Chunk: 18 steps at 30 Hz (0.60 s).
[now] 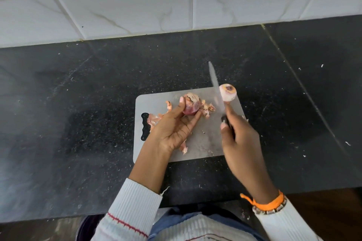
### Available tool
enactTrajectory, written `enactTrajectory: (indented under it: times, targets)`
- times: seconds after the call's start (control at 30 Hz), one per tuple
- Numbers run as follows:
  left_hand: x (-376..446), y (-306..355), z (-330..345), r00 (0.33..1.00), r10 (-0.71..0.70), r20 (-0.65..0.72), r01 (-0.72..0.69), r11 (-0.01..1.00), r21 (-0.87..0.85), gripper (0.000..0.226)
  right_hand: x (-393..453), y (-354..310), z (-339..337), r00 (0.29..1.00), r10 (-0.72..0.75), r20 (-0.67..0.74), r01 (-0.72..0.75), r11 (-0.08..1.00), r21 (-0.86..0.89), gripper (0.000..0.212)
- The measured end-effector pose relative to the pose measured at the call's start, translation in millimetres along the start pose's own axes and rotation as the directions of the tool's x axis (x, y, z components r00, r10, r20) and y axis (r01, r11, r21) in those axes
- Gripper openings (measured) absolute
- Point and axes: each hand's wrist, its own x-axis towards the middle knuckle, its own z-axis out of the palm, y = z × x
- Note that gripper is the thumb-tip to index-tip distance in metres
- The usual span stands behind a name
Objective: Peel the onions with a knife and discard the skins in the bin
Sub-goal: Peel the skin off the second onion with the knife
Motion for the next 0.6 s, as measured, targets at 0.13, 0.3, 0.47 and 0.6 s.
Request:
enactTrajectory:
  times: [0.13, 0.3, 0.47, 0.6]
  targets:
    - [-3.7, 1.0, -3.7, 0.999, 0.049, 0.018, -0.050, 0.996, 0.071, 0.024, 32.7, 24.0, 9.0, 0.996, 0.065, 0.068, -0.049, 0.974, -0.222, 0.046]
    - [-5.1, -0.6, -5.7, 0.998, 0.061, -0.008, -0.060, 0.989, 0.134, 0.025, 48.7, 47.4, 36.9, 0.979, 0.165, 0.122, -0.110, 0.924, -0.367, 0.044]
    - [-7.4, -3.9, -2.6, 0.996, 0.089, -0.019, -0.083, 0.969, 0.231, 0.023, 53.3, 33.9, 30.0, 0.999, -0.027, -0.038, 0.028, 1.000, 0.013, 0.025]
    - [-7.3, -5.2, -0.3, 0.995, 0.101, 0.009, -0.100, 0.952, 0.288, 0.027, 52.2, 12.5, 17.6, 0.990, -0.142, -0.024, 0.140, 0.906, 0.399, 0.033]
